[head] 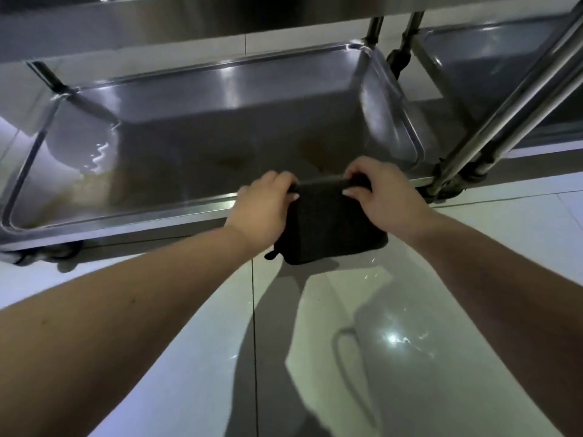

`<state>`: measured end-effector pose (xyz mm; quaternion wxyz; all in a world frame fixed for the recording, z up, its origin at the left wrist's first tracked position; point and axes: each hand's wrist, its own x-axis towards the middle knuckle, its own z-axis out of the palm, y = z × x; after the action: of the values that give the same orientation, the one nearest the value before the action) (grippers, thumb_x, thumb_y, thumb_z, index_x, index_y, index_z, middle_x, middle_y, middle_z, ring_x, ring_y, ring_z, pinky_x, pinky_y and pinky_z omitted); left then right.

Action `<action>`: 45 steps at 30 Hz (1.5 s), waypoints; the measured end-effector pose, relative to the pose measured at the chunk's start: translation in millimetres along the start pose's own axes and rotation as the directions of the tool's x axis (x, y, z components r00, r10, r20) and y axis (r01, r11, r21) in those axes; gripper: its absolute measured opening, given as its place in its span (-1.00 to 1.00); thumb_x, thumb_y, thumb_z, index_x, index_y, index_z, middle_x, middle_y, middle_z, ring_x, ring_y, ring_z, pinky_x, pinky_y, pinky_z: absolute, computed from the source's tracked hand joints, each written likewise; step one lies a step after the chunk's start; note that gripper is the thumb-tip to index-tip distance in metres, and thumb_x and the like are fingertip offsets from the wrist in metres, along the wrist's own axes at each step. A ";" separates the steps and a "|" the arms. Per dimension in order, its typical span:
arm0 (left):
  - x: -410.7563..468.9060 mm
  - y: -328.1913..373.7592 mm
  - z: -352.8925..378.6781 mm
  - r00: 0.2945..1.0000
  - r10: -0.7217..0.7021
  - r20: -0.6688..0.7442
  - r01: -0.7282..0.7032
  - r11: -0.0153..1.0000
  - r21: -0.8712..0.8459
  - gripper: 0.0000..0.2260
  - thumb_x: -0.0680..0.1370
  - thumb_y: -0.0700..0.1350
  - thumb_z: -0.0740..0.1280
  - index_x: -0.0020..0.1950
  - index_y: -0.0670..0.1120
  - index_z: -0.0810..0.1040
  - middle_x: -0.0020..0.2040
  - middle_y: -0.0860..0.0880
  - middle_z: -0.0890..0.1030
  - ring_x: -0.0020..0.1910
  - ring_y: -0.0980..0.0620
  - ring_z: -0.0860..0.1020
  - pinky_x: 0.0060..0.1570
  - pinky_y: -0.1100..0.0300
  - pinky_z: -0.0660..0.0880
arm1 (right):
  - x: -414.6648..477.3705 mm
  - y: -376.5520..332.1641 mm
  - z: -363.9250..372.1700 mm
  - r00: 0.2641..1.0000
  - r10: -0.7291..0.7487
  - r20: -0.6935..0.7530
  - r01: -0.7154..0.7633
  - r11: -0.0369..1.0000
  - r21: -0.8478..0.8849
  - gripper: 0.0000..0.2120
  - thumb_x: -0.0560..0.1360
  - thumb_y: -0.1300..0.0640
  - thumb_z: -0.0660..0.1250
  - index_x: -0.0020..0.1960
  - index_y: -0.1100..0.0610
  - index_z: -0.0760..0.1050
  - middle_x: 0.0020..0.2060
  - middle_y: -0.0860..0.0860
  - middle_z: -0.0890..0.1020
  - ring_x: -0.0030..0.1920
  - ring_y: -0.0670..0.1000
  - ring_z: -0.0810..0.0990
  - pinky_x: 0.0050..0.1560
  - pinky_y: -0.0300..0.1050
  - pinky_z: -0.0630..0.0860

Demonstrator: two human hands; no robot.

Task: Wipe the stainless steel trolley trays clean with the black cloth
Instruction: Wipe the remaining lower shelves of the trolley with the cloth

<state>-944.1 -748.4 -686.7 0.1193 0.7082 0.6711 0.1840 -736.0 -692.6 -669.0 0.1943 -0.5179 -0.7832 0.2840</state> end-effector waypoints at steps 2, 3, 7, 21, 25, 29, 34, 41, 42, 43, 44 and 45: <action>48.5 -6.1 -7.9 0.993 -0.073 -0.090 0.076 0.997 0.026 -0.76 0.66 -0.04 0.16 0.28 -0.03 0.48 0.16 -0.15 0.55 0.14 -0.20 0.51 0.10 -0.05 0.41 | 53.3 -2.3 -12.3 0.999 0.006 -0.047 -0.009 0.998 -0.062 -0.79 0.55 0.09 0.35 0.18 0.02 0.51 0.14 0.11 0.59 0.19 0.16 0.51 0.23 0.08 0.44; 71.3 -10.8 -10.5 0.988 -0.129 -0.091 0.133 0.990 0.040 -0.73 0.66 -0.04 0.17 0.33 -0.03 0.47 0.23 -0.18 0.54 0.21 -0.22 0.48 0.15 -0.04 0.41 | 78.6 -4.8 -14.1 0.998 0.032 -0.047 -0.040 0.985 -0.168 -0.71 0.58 0.07 0.31 0.29 0.03 0.48 0.23 0.12 0.55 0.27 0.19 0.45 0.29 0.10 0.40; 112.3 -41.6 7.3 0.951 -0.307 0.042 0.296 0.940 0.167 -0.59 0.65 0.03 0.16 0.50 0.02 0.28 0.47 -0.16 0.31 0.45 -0.22 0.25 0.39 -0.12 0.26 | 125.5 -4.1 16.2 0.969 0.242 0.060 -0.189 0.870 -0.456 -0.48 0.61 -0.11 0.18 0.54 -0.15 0.14 0.53 0.04 0.17 0.51 0.23 0.06 0.48 0.25 0.06; 74.2 -120.1 46.9 0.921 -0.388 0.020 0.365 0.882 0.297 -0.51 0.63 0.23 -0.08 0.55 0.32 -0.10 0.62 0.08 -0.12 0.58 -0.13 -0.21 0.40 -0.37 -0.30 | 145.7 21.4 102.9 0.989 -0.002 0.150 0.100 0.755 -0.648 -0.36 0.49 -0.47 -0.13 0.50 -0.40 -0.25 0.58 -0.16 -0.20 0.52 0.34 -0.31 0.35 0.51 -0.35; 73.5 -120.1 45.8 0.921 -0.389 0.034 0.361 0.881 0.304 -0.50 0.60 0.25 -0.11 0.54 0.34 -0.17 0.61 0.10 -0.15 0.58 -0.12 -0.18 0.42 -0.35 -0.26 | 163.4 66.2 70.8 0.996 0.017 0.088 0.044 0.762 -0.646 -0.36 0.46 -0.49 -0.12 0.48 -0.43 -0.23 0.58 -0.17 -0.11 0.54 0.31 -0.22 0.39 0.50 -0.26; 74.3 -115.7 50.4 0.923 -0.384 0.020 0.358 0.879 0.315 -0.48 0.60 0.25 -0.13 0.54 0.32 -0.20 0.61 0.09 -0.16 0.58 -0.14 -0.17 0.42 -0.36 -0.25 | 184.5 109.6 27.7 0.946 0.301 -0.117 -0.307 0.725 -0.617 -0.34 0.47 -0.49 -0.13 0.53 -0.37 -0.11 0.59 -0.13 -0.08 0.53 0.34 -0.19 0.38 0.53 -0.22; 72.5 -115.5 50.4 0.904 -0.427 -0.015 0.415 0.868 0.274 -0.40 0.59 0.27 -0.06 0.59 0.17 -0.15 0.62 0.05 -0.15 0.58 -0.06 -0.19 0.44 -0.33 -0.23 | 230.7 20.1 104.9 0.985 0.170 -0.025 -0.153 0.801 -0.579 -0.35 0.51 -0.43 -0.05 0.55 -0.31 -0.09 0.60 -0.05 -0.05 0.50 0.44 -0.20 0.32 0.58 -0.27; 73.2 -118.6 51.3 0.892 -0.453 -0.010 0.436 0.852 0.289 -0.37 0.56 0.35 -0.09 0.58 0.21 -0.17 0.62 -0.02 -0.17 0.58 -0.12 -0.22 0.43 -0.33 -0.28 | 236.0 41.6 95.6 0.998 0.043 0.056 0.001 0.787 -0.616 -0.34 0.47 -0.49 -0.09 0.52 -0.37 -0.10 0.59 -0.13 -0.04 0.54 0.33 -0.18 0.37 0.51 -0.27; 73.6 -118.4 51.9 0.892 -0.451 -0.012 0.435 0.852 0.293 -0.38 0.56 0.35 -0.10 0.58 0.21 -0.18 0.62 -0.02 -0.18 0.58 -0.12 -0.22 0.43 -0.34 -0.28 | 231.6 64.7 74.7 0.995 0.103 0.018 -0.069 0.778 -0.625 -0.33 0.46 -0.50 -0.12 0.52 -0.37 -0.12 0.59 -0.13 -0.04 0.54 0.33 -0.17 0.38 0.51 -0.26; 73.9 -118.8 52.8 0.893 -0.450 -0.012 0.432 0.852 0.296 -0.38 0.57 0.34 -0.10 0.57 0.22 -0.19 0.62 -0.01 -0.18 0.58 -0.12 -0.22 0.43 -0.34 -0.27 | 223.4 86.0 54.8 0.985 0.170 -0.015 -0.142 0.765 -0.628 -0.32 0.44 -0.52 -0.15 0.52 -0.38 -0.14 0.59 -0.12 -0.04 0.54 0.33 -0.17 0.38 0.51 -0.24; 74.3 -119.6 53.8 0.893 -0.449 -0.008 0.431 0.851 0.300 -0.39 0.57 0.34 -0.11 0.57 0.22 -0.21 0.62 -0.01 -0.19 0.57 -0.13 -0.22 0.42 -0.35 -0.26 | 211.2 101.7 39.4 0.972 0.230 -0.046 -0.208 0.754 -0.623 -0.31 0.42 -0.53 -0.18 0.51 -0.38 -0.16 0.59 -0.13 -0.06 0.54 0.33 -0.17 0.39 0.52 -0.22; 74.7 -120.0 54.7 0.893 -0.451 -0.005 0.431 0.849 0.306 -0.40 0.58 0.33 -0.11 0.57 0.22 -0.21 0.61 -0.02 -0.19 0.57 -0.14 -0.22 0.42 -0.36 -0.26 | 196.7 109.1 32.0 0.957 0.279 -0.076 -0.265 0.742 -0.615 -0.30 0.41 -0.53 -0.21 0.51 -0.38 -0.16 0.59 -0.13 -0.07 0.54 0.33 -0.17 0.39 0.52 -0.22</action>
<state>-1027.6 -661.4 -778.5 0.0721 0.5508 0.8311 0.0243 -755.0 -486.1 -761.8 -0.0380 -0.6582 -0.7507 0.0419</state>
